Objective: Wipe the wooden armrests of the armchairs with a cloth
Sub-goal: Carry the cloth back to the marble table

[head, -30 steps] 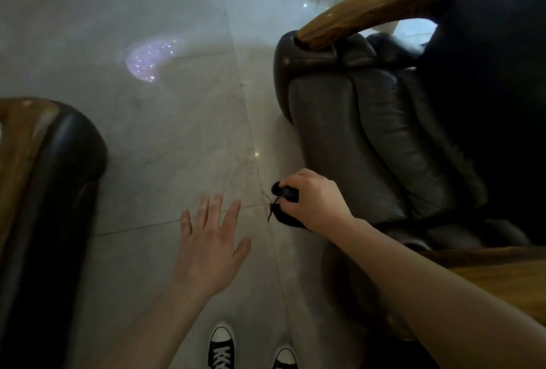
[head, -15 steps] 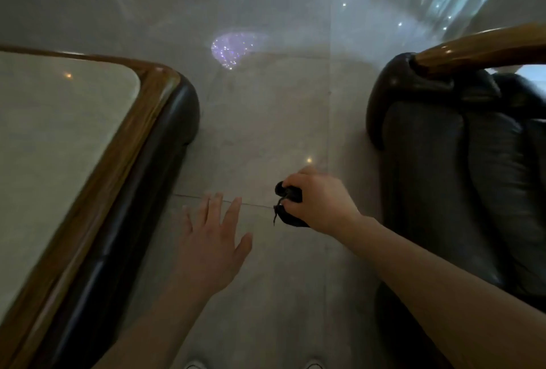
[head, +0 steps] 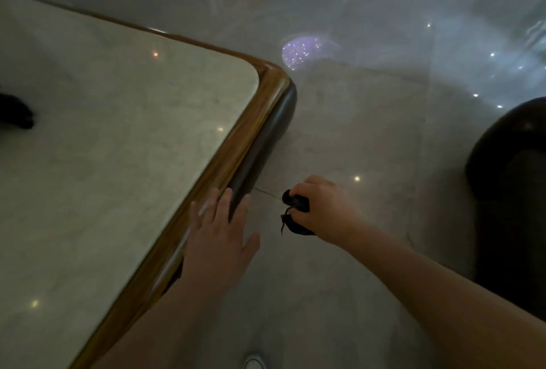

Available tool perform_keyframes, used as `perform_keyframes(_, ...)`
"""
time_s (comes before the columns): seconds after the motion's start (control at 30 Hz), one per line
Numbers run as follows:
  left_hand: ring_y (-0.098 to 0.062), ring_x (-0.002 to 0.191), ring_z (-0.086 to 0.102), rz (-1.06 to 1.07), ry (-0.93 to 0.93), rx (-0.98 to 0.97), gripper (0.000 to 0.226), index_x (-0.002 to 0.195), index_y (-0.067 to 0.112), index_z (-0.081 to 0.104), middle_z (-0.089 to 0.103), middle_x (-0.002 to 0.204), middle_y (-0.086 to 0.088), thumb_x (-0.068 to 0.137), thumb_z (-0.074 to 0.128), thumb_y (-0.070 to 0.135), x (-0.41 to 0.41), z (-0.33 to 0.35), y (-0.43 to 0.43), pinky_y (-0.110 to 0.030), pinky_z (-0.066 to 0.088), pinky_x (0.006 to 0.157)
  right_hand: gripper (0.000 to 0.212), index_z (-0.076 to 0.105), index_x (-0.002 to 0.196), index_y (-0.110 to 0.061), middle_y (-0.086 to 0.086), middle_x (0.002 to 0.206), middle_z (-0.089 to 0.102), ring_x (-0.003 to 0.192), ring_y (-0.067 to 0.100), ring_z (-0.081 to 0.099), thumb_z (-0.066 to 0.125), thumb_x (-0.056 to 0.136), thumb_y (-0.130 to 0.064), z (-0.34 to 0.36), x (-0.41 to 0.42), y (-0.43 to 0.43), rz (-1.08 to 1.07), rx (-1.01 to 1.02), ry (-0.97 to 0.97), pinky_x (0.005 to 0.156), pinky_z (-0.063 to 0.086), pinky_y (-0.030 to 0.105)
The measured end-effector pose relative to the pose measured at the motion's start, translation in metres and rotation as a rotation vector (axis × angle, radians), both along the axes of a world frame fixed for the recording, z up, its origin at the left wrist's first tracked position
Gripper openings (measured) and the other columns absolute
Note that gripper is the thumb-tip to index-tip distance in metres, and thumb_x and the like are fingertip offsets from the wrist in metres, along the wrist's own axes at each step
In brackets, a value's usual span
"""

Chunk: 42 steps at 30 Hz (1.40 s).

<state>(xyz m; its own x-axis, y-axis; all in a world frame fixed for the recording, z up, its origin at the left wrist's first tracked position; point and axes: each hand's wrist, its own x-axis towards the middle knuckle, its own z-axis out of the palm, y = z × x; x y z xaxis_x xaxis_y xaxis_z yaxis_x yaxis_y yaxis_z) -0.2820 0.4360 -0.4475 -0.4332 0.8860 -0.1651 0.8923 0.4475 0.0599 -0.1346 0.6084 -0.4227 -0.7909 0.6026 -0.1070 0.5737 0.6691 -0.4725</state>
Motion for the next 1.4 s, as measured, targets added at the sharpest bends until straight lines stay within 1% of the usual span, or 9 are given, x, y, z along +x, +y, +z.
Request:
perform_keyframes(0.07, -0.033, 0.152, 0.009, 0.044, 0.001, -0.022, 0.076, 0.156, 0.028, 0.017, 0.023, 0.163, -0.011, 0.09, 0.015, 0.066, -0.026, -0.006, -0.017, -0.061, 0.007, 0.119, 0.023, 0.069, 0.105, -0.025, -0.002, 0.099, 0.059, 0.086, 0.021, 0.061, 0.066, 0.085, -0.035, -0.003, -0.032, -0.01, 0.031, -0.022, 0.009, 0.076, 0.053, 0.037)
perform_keyframes(0.23, -0.033, 0.153, 0.006, 0.157, -0.037, -0.03, 0.075, 0.157, 0.029, 0.018, 0.021, 0.164, -0.012, 0.092, 0.014, 0.066, -0.074, -0.014, -0.047, -0.061, 0.005, 0.119, 0.027, 0.068, 0.109, -0.026, -0.002, 0.104, 0.058, 0.089, 0.022, 0.06, 0.067, 0.085, -0.039, -0.008, -0.098, -0.029, 0.115, -0.053, 0.018, 0.078, 0.052, 0.037)
perform_keyframes(0.43, -0.027, 0.153, -0.011, 0.313, -0.064, -0.06, 0.077, 0.157, 0.034, 0.0, 0.0, 0.167, -0.004, 0.087, 0.0, 0.067, -0.117, -0.028, -0.057, -0.054, -0.001, 0.121, 0.031, 0.068, 0.114, -0.025, -0.002, 0.107, 0.058, 0.092, 0.02, 0.06, 0.066, 0.087, -0.039, -0.021, -0.163, -0.016, 0.238, -0.056, 0.029, 0.078, 0.052, 0.035)
perform_keyframes(0.57, -0.027, 0.153, -0.011, 0.387, -0.055, -0.096, 0.07, 0.156, 0.033, -0.001, -0.002, 0.167, -0.004, 0.095, 0.012, 0.063, -0.144, -0.034, -0.06, -0.054, 0.001, 0.122, 0.034, 0.066, 0.118, -0.026, -0.004, 0.11, 0.057, 0.096, 0.018, 0.059, 0.066, 0.087, -0.04, -0.038, -0.205, -0.004, 0.3, -0.096, 0.026, 0.079, 0.049, 0.032)
perform_keyframes(0.77, -0.029, 0.153, 0.001, 0.476, -0.062, -0.045, 0.076, 0.158, 0.03, 0.012, 0.011, 0.166, -0.008, 0.09, 0.008, 0.065, -0.181, -0.056, -0.058, -0.055, 0.006, 0.122, 0.036, 0.065, 0.12, -0.024, -0.003, 0.112, 0.057, 0.098, 0.019, 0.059, 0.068, 0.087, -0.039, -0.064, -0.258, -0.005, 0.381, -0.117, 0.045, 0.081, 0.052, 0.036)
perform_keyframes(0.97, -0.028, 0.153, -0.004, 0.514, -0.088, -0.108, 0.075, 0.157, 0.031, 0.005, 0.005, 0.167, -0.008, 0.09, 0.005, 0.064, -0.231, -0.098, -0.067, -0.056, 0.006, 0.122, 0.035, 0.065, 0.119, -0.025, -0.003, 0.117, 0.057, 0.1, 0.02, 0.058, 0.068, 0.087, -0.039, -0.093, -0.323, -0.015, 0.411, -0.095, 0.079, 0.08, 0.053, 0.036)
perform_keyframes(1.1, -0.034, 0.152, 0.009, 0.51, -0.065, -0.09, 0.077, 0.157, 0.024, 0.019, 0.018, 0.164, -0.013, 0.091, 0.01, 0.063, -0.271, -0.133, -0.064, -0.061, 0.015, 0.119, 0.034, 0.065, 0.119, -0.024, -0.001, 0.119, 0.056, 0.101, 0.026, 0.055, 0.068, 0.088, -0.037, -0.123, -0.369, -0.015, 0.442, 0.005, 0.086, 0.081, 0.051, 0.037)
perform_keyframes(1.27, -0.037, 0.152, 0.002, 0.529, -0.055, -0.105, 0.077, 0.157, 0.027, 0.012, 0.01, 0.165, -0.013, 0.091, 0.008, 0.066, -0.312, -0.19, -0.059, -0.068, 0.012, 0.116, 0.033, 0.067, 0.114, -0.016, 0.006, 0.119, 0.059, 0.097, 0.03, 0.055, 0.071, 0.085, -0.03, -0.161, -0.416, -0.016, 0.408, 0.101, 0.139, 0.08, 0.05, 0.042)
perform_keyframes(1.4, -0.039, 0.151, -0.003, 0.577, -0.114, -0.107, 0.078, 0.157, 0.031, 0.006, 0.003, 0.166, -0.012, 0.09, 0.008, 0.07, -0.321, -0.229, -0.059, -0.073, 0.009, 0.112, 0.04, 0.066, 0.119, -0.012, 0.011, 0.128, 0.055, 0.106, 0.035, 0.052, 0.074, 0.083, -0.027, -0.19, -0.436, -0.013, 0.385, 0.117, 0.124, 0.087, 0.048, 0.048)
